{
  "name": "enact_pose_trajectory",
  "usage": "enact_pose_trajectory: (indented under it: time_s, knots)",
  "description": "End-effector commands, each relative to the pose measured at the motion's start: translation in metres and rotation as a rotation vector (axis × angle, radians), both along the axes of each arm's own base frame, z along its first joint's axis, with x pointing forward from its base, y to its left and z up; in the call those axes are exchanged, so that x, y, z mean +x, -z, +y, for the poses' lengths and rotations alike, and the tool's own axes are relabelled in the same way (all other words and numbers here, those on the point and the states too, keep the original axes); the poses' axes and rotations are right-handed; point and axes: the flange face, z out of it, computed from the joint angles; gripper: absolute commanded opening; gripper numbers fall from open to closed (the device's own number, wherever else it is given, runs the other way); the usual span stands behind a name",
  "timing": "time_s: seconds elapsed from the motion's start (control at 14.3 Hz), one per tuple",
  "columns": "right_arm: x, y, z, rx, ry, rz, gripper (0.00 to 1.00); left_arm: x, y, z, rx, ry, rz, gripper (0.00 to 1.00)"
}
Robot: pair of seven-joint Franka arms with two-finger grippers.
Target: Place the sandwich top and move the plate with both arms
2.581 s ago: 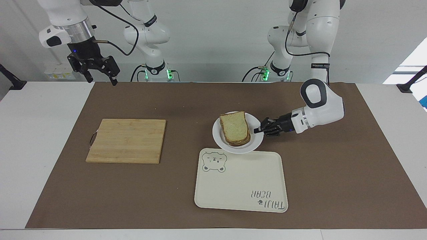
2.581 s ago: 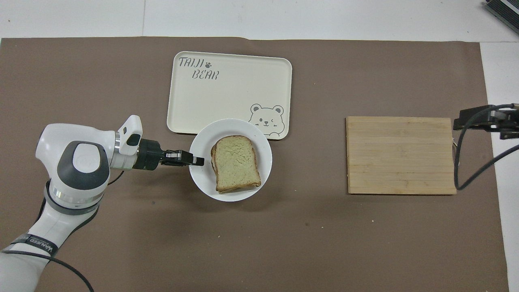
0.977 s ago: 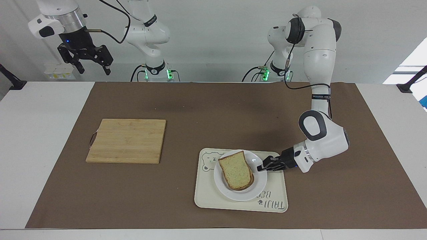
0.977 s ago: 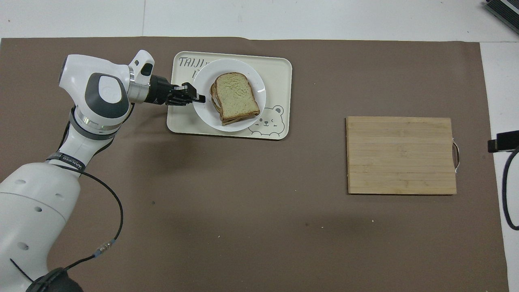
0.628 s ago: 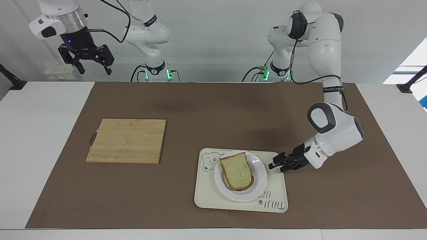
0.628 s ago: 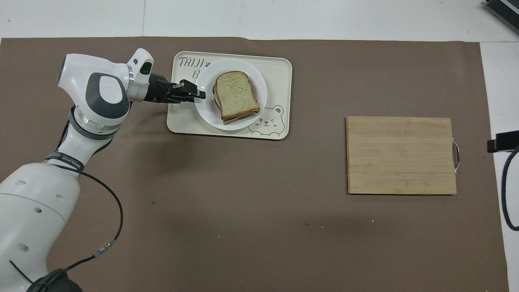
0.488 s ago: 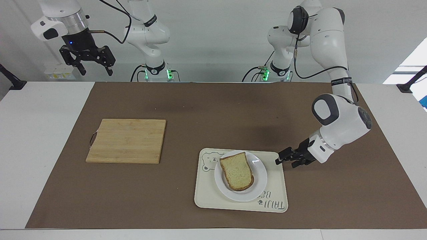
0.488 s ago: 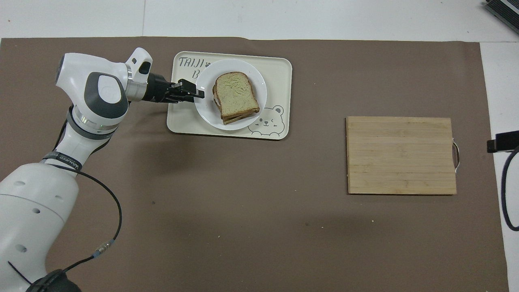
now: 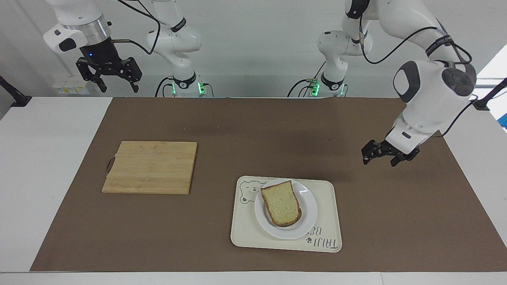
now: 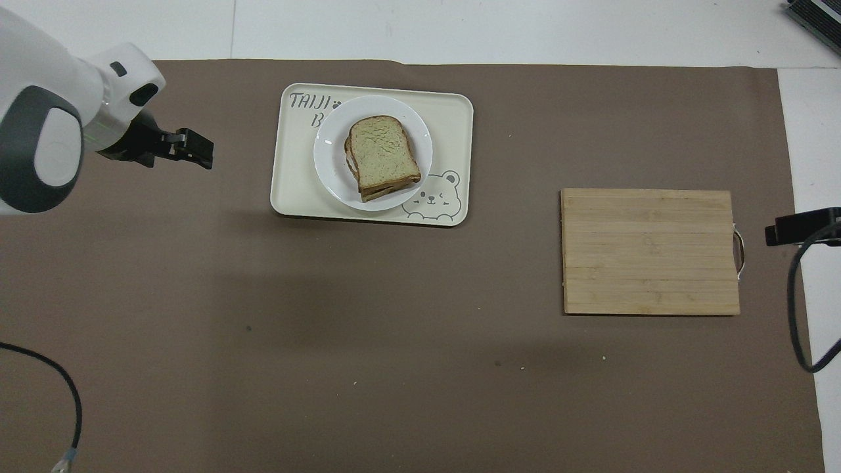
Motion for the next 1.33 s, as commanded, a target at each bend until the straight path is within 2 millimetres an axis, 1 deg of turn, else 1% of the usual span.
enact_pose_trajectory:
  time_s: [0.0,0.14,0.21,0.35,0.56,0.7,0.77,0.84,0.98,1.26]
  knots:
    - [-0.002,0.0,-0.002,0.001,-0.013,-0.006,1.0,-0.036,-0.039,0.019,0.02,0.02,0.015,1.0]
    - [-0.002,-0.001,-0.002,-0.001,-0.015,-0.007,1.0,-0.055,-0.067,0.02,0.017,0.021,-0.004,1.0]
    - [-0.002,-0.001,-0.002,0.001,-0.015,-0.007,1.0,-0.061,-0.077,0.019,0.015,0.021,-0.015,1.0]
    - [-0.002,-0.001,-0.002,0.001,-0.013,-0.007,1.0,-0.074,-0.096,0.018,0.013,0.02,-0.022,1.0]
    - [-0.002,-0.001,-0.002,0.001,-0.015,-0.006,1.0,-0.095,-0.116,0.023,0.011,0.017,-0.008,1.0]
    - [-0.002,-0.001,-0.002,0.001,-0.015,-0.006,1.0,-0.097,-0.119,0.027,0.031,0.01,-0.012,1.0]
    - [-0.002,-0.001,-0.002,0.001,-0.013,-0.006,1.0,-0.095,-0.12,0.037,0.04,-0.016,-0.015,1.0]
    - [-0.002,-0.001,-0.002,0.001,-0.013,-0.006,1.0,-0.095,-0.121,0.042,0.046,-0.023,-0.015,1.0]
    - [-0.002,-0.001,-0.002,0.001,-0.013,-0.006,1.0,-0.094,-0.12,0.039,0.063,-0.01,-0.017,1.0]
    - [-0.002,-0.001,-0.002,0.001,-0.015,-0.006,1.0,-0.096,-0.12,0.045,0.063,-0.028,-0.012,1.0]
